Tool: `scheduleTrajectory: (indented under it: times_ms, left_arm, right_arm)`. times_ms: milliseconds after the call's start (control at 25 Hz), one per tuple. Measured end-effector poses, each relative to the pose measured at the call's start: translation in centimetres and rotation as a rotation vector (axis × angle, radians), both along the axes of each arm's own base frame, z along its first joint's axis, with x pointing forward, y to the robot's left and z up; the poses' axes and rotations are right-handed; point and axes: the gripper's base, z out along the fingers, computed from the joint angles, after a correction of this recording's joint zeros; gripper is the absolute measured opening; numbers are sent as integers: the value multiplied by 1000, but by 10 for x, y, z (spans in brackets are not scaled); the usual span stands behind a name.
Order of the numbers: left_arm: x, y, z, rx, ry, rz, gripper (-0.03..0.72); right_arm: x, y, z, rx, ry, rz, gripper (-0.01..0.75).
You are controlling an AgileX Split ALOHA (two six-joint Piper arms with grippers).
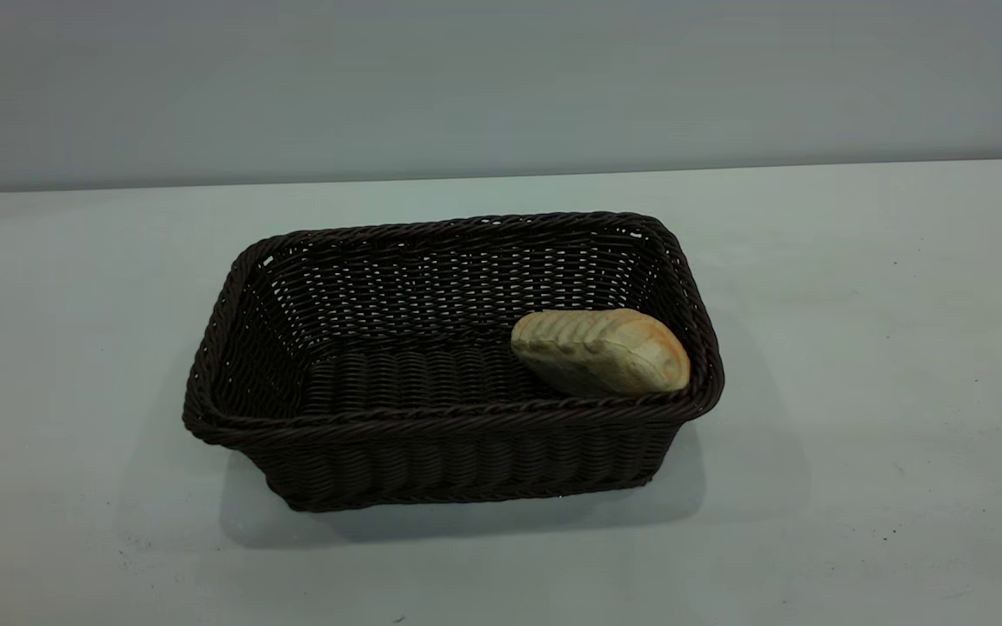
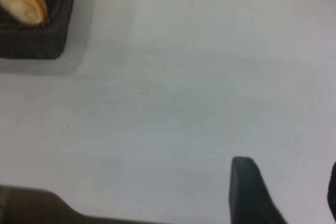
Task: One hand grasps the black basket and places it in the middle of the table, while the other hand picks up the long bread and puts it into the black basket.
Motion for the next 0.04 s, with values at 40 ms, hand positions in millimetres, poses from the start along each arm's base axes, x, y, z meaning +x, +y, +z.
scheduleTrajectory:
  times_ms: [40]
  left_arm:
    - [0, 0, 0, 0, 0, 0, 415]
  right_arm:
    - [0, 0, 0, 0, 0, 0, 344]
